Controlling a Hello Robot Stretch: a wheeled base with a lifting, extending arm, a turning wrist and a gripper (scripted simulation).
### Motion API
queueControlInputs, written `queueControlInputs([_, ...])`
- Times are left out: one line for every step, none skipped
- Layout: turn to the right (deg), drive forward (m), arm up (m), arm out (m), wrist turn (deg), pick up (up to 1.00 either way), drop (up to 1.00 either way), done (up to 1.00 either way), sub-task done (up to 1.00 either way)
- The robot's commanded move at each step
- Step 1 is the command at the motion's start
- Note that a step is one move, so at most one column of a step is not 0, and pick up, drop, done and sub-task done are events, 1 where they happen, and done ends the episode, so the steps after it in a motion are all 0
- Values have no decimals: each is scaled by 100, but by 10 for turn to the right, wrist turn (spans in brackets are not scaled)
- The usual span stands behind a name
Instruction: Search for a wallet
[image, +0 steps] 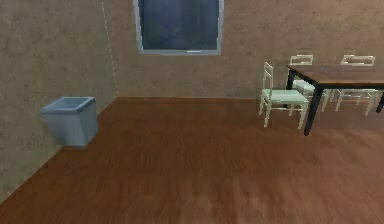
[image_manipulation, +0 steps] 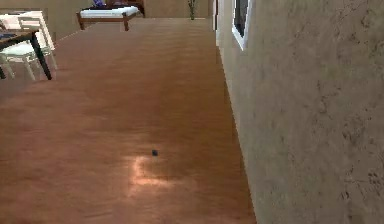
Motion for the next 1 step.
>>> queueControlInputs([0,15,0,0,0,0,0,0,0])
